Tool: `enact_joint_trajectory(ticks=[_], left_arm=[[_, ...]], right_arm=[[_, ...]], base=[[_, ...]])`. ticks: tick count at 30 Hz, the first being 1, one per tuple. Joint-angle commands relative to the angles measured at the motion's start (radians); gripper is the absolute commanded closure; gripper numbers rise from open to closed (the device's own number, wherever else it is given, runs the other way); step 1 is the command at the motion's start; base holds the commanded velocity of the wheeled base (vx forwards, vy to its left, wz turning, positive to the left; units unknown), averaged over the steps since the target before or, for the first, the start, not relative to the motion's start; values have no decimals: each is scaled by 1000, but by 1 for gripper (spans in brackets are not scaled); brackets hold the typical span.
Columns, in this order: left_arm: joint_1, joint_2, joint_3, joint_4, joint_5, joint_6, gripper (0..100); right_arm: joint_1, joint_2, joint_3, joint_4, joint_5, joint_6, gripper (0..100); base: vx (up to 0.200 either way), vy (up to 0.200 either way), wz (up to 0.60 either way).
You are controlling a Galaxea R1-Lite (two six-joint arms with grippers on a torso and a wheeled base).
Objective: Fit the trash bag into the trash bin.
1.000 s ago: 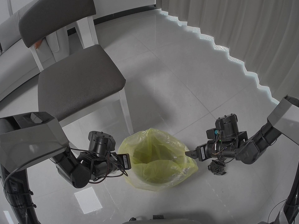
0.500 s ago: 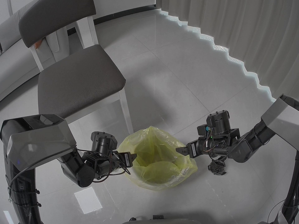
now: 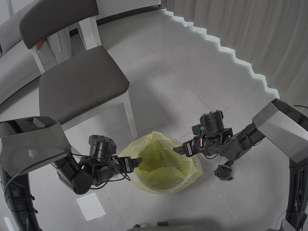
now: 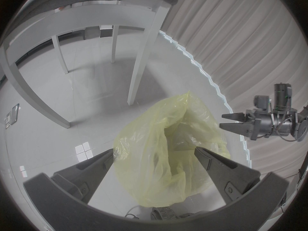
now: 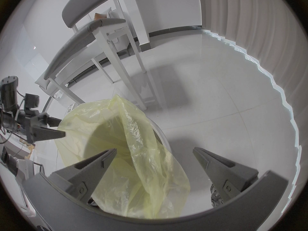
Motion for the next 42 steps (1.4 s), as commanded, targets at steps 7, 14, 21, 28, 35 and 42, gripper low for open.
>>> enact_joint_trajectory(ticks=[7,14,21,28,35,42], left_arm=[[2,-63,34,-2,12,-2,0],[2,-69,46,-5,20,-2,0],[9,-64,82,-66,20,-2,0],[11,-60,106,-103,20,-2,0],[19,-64,95,-103,20,-2,0],[19,-56,88,-105,20,-4,0]], right_arm=[[3,89,-62,13,1,-63,0],[2,106,-82,13,-1,-106,0],[-4,103,-83,13,-7,-117,100],[-12,103,-96,13,-12,-117,100],[-40,100,-136,16,-12,-120,100],[-56,111,-234,88,-12,-121,100]], base=[[0,0,0],[0,0,0],[0,0,0],[0,0,0],[0,0,0],[0,0,0]])
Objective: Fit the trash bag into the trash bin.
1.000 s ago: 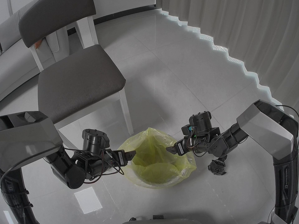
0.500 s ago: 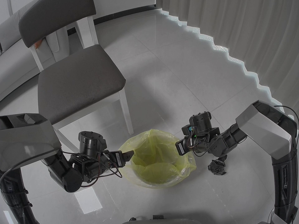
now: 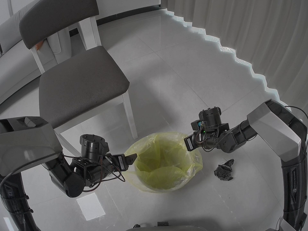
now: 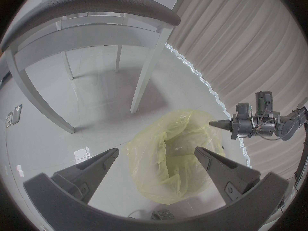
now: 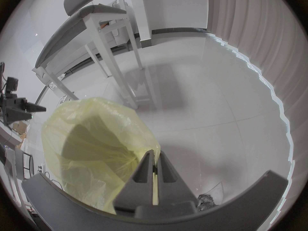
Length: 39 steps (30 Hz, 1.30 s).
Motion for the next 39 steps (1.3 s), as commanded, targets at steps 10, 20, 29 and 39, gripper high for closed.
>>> enact_joint_trajectory(ticks=[10,20,29,39], left_arm=[[15,31,-20,-18,0,-3,0],[18,51,-12,-48,0,-3,0],[15,54,-20,-48,-1,-5,0],[29,59,-34,-48,-6,-8,0]], right_arm=[[-24,45,-117,53,1,-8,100],[-47,100,-173,53,-2,-51,100],[-40,100,-125,47,-4,-59,100],[-21,-2,-41,41,-4,-50,0]], base=[[0,0,0],[0,0,0],[0,0,0],[0,0,0]])
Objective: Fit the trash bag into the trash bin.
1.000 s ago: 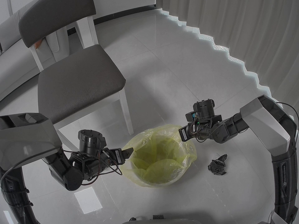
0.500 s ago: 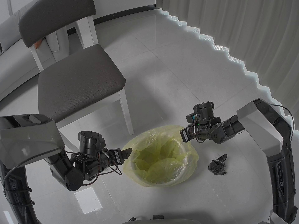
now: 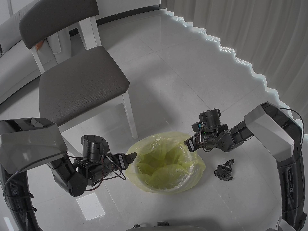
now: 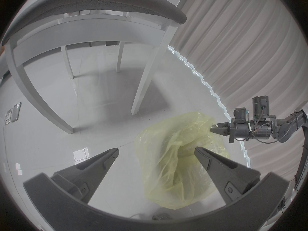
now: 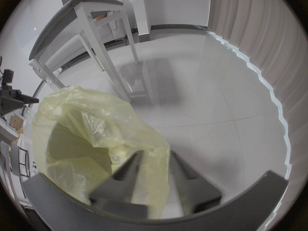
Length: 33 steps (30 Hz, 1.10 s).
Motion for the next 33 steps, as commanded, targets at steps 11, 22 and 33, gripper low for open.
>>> enact_joint_trajectory(ticks=[11,22,33], left_arm=[[28,137,-181,24,-7,9,0],[77,276,-351,86,-21,22,0],[111,358,-452,116,-21,22,0]], right_arm=[[16,-334,203,-5,2,58,0],[-41,-511,413,-8,-17,98,0],[-130,-569,623,-106,-22,83,0]], base=[[0,0,0],[0,0,0],[0,0,0]])
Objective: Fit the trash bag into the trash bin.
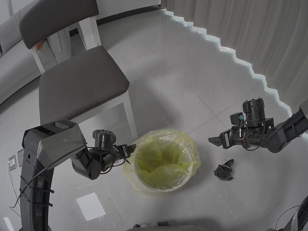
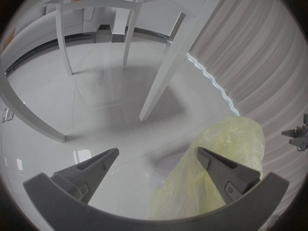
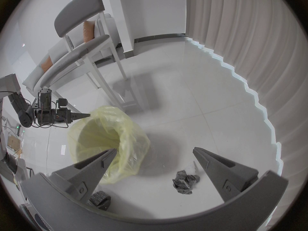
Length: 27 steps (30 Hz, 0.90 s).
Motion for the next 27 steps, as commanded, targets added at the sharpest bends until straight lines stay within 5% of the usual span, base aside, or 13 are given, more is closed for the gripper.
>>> enact_joint_trajectory(ticks=[1,7,27], left_arm=[[9,58,-42,16,-1,1,0],[0,55,-68,45,-1,-2,0],[24,-341,199,35,-70,-2,0]], right_arm=[[-45,-37,81,-19,1,-5,0],[-66,-24,132,-34,1,-4,0],[-195,448,71,-255,-44,-94,0]], base=[[0,0,0],[0,0,0],[0,0,0]])
